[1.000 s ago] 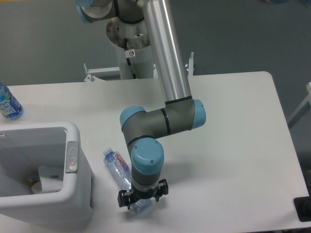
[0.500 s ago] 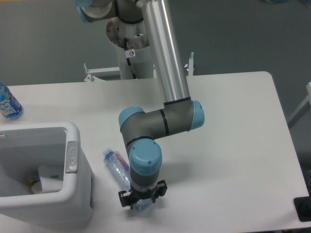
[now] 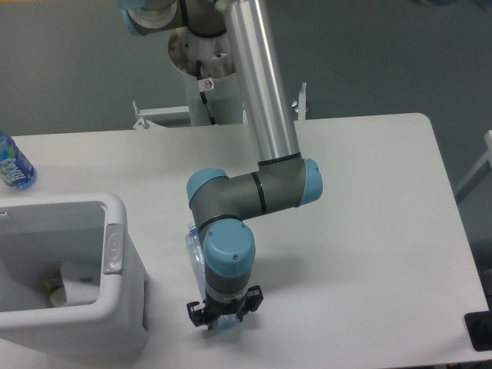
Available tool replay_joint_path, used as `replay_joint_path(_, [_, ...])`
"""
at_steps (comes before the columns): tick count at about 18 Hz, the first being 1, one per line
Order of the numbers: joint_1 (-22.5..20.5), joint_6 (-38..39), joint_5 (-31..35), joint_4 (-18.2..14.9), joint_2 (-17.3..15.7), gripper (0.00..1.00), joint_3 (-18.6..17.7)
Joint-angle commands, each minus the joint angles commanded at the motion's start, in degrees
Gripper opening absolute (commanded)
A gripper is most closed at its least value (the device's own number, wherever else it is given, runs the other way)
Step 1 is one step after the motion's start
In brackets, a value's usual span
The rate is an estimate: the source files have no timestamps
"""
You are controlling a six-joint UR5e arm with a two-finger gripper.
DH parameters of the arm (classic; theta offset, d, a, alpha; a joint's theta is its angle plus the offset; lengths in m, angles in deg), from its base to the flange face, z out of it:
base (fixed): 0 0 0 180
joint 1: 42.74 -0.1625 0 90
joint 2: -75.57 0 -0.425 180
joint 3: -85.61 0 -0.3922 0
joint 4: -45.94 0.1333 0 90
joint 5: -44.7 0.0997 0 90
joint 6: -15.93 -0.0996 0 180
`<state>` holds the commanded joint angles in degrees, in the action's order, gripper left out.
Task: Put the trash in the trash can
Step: 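Close the gripper around the middle of the water bottle, then lift the held bottle and carry it over the trash bin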
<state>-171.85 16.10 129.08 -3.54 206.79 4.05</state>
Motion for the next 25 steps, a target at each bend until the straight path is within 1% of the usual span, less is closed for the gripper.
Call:
replay_joint_path(3, [0.0,0.0,0.0,0.1,-0.1,0.62,0.1])
replay_joint_path(5, [-0.1,0.0,0.0,0.1,-0.2,0.58,0.1])
replay_joint_path(11, [-0.1,-0.7,0.0,0.0,-0.5,0.58,0.3])
replay_joint_path(16, [-0.2,-3.2,-0.1,-0.1,-2.0,0.58,0.8])
replay_joint_path(19, [-0.7,-3.4,-0.2,-0.2,-3.2,0.58,2.5])
replay_joint_path(23, [-2.3,-3.3,-1.1,-0.2,-6.3,0.58,5.2])
replay_joint_path(25, [-3.6,-3.3,-4.3,-0.2,-8.1,0.58,7.0])
